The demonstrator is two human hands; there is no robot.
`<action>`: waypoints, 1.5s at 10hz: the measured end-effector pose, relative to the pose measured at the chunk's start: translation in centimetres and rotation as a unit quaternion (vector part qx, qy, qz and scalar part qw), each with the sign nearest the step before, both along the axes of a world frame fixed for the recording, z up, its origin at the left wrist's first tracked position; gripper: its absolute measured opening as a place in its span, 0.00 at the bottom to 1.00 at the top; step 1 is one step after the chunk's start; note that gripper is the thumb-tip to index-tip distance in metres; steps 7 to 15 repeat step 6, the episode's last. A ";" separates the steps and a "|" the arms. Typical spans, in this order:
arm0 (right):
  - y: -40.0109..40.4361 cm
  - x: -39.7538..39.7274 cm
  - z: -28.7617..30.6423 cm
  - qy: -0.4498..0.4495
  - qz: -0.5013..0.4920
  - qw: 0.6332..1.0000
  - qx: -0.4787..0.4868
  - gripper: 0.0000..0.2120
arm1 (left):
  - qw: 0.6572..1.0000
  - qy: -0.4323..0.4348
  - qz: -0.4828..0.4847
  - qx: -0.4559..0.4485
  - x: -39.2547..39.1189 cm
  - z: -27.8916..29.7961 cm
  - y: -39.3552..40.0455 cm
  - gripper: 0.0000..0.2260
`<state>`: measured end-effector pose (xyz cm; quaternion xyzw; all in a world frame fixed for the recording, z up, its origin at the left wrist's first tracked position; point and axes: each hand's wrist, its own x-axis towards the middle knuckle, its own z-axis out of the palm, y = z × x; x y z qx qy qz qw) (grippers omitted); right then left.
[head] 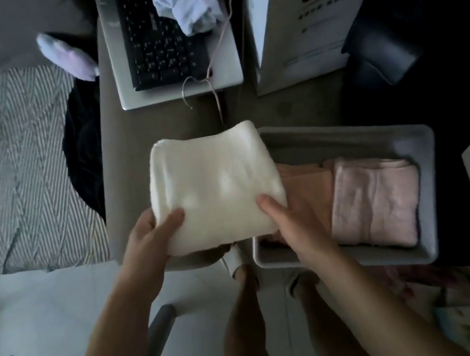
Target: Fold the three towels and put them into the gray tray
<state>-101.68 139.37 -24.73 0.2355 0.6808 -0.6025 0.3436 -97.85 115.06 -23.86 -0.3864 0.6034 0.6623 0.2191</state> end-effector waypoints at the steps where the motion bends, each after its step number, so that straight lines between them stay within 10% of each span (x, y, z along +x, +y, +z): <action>1: 7.1 1.3 1.0 0.041 -0.067 0.994 0.075 0.08 | 0.999 0.018 -0.051 -0.004 -0.6 0.3 7.2 0.16; 3: 16.8 3.9 -4.7 -0.027 -0.048 0.987 0.153 0.16 | 0.930 -0.035 -0.319 -0.181 -0.1 -6.5 18.4 0.22; 4: 17.6 5.4 -7.9 -0.046 -0.018 0.987 0.154 0.22 | 0.820 -0.055 -0.480 -0.307 2.7 -8.5 20.5 0.35; 6: 18.9 5.2 -5.1 -0.016 -0.010 0.991 0.136 0.17 | 0.863 -0.022 -0.390 -0.321 2.9 -5.3 20.4 0.21; 15: 18.9 5.2 -5.1 -0.016 -0.010 0.991 0.136 0.17 | 0.863 -0.022 -0.390 -0.321 2.9 -5.3 20.4 0.21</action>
